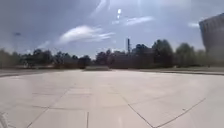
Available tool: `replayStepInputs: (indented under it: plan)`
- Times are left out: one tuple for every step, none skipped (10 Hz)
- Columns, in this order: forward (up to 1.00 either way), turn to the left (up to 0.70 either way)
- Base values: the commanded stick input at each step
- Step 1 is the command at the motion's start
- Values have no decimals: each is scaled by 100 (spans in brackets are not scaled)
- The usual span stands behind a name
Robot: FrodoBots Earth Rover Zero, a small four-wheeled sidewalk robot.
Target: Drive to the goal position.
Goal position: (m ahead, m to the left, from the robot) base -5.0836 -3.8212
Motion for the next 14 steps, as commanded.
replayStepInputs:
  plan:
    - [70,-36]
    - [70,-35]
    - [70,-35]
    - [70,-34]
    - [70,-34]
    - [70,-34]
    - [70,-34]
    - [70,-34]
    - [70,-34]
    - [70,-34]
    - [70,-34]
    - [70,-34]
    - [70,-34]
    - [70,-34]
